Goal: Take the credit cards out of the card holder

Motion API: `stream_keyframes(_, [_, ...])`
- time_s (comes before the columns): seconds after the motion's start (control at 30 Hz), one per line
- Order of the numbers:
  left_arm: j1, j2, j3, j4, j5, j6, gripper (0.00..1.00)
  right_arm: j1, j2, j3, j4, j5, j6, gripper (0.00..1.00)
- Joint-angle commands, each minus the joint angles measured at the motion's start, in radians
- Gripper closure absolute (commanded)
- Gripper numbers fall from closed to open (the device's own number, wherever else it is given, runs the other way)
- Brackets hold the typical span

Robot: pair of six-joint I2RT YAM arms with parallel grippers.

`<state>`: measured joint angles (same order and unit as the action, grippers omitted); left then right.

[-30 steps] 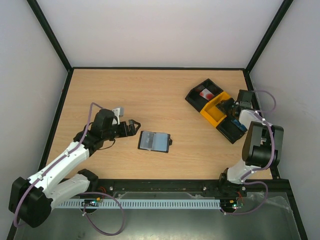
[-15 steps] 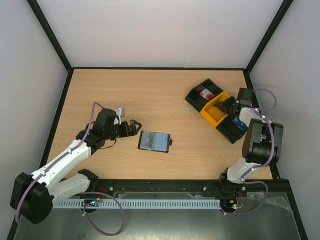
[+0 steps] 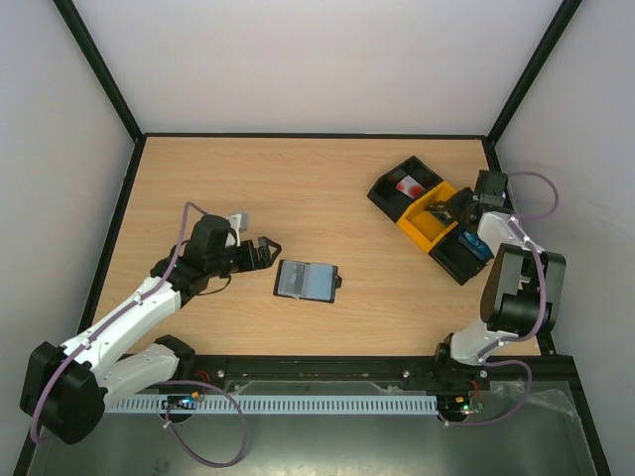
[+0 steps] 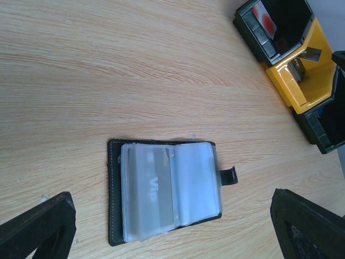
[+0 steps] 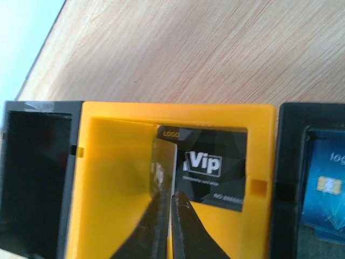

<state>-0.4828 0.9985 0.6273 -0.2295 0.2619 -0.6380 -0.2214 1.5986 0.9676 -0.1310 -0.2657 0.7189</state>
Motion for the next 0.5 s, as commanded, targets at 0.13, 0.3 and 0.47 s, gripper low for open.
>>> stream_keyframes(0.13, [0.007,0.03,-0.004,0.034,0.031,-0.017,0.01,0.026,-0.006,0.024,0.002,-0.051,-0.029,0.98])
stream_keyframes(0.3, [0.007,0.045,-0.006,0.028,0.034,-0.019,0.01,0.027,0.062,0.072,-0.038,-0.011,-0.045,0.98])
stream_keyframes(0.47, [0.007,0.052,-0.007,0.016,0.024,-0.016,0.01,0.027,0.125,0.133,-0.101,0.069,-0.07,0.98])
